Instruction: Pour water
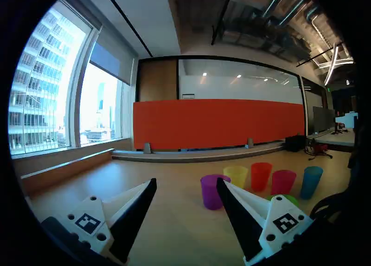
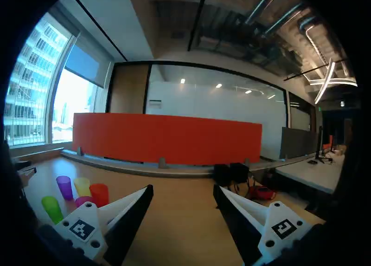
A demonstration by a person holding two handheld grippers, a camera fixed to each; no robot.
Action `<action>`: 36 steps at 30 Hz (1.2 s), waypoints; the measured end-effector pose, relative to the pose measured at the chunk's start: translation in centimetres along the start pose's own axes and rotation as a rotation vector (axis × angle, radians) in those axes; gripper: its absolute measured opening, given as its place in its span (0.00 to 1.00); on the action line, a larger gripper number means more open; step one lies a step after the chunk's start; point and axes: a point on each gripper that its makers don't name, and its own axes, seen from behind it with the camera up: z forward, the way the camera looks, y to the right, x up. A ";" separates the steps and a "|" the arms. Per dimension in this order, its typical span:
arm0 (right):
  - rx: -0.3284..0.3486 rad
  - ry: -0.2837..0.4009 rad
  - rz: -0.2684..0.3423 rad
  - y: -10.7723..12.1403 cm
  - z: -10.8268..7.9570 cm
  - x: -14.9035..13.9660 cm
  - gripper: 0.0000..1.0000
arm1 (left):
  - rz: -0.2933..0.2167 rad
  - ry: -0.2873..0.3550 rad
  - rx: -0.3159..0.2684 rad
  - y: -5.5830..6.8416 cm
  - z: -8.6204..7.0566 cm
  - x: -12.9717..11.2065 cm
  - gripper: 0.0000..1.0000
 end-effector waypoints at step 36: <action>0.031 0.054 -0.023 1.1 -0.3 -0.1 1.00 | -0.012 -0.025 0.004 -0.4 0.1 -0.6 0.96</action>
